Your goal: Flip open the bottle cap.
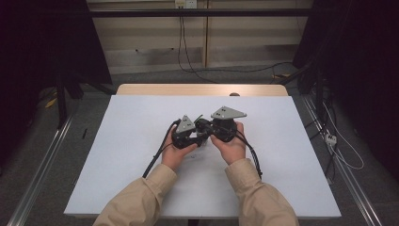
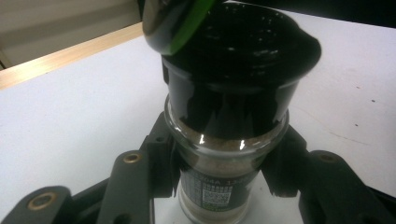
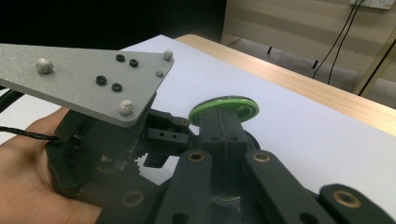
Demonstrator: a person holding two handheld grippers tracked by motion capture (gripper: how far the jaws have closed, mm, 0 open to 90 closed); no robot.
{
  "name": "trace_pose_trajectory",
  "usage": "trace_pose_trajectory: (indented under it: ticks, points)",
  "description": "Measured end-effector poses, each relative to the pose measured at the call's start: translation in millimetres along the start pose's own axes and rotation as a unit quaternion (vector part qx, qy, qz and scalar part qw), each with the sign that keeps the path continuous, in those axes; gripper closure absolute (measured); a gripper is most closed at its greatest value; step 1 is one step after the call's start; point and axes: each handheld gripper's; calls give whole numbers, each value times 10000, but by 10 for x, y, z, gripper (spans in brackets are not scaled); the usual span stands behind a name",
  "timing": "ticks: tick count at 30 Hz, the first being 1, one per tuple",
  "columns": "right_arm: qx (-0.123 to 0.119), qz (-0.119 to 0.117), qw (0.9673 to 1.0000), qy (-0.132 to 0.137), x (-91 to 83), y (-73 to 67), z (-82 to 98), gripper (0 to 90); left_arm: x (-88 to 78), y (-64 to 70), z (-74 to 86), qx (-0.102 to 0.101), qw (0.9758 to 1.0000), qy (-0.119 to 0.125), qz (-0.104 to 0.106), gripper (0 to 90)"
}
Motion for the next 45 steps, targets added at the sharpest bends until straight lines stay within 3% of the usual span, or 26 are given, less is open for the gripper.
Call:
trace_pose_trajectory:
  ticks: [45]
  points:
    - [48,18,10000,62,51,3,-39,900,0,3,-1,6,10000,-15,-30,535]
Point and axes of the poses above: each handheld gripper's, and its own axes: x roughly forward along the jaws, z roughly out of its underside, y roughly to its right, and after that the axes turned 11 degrees about z, right-handed
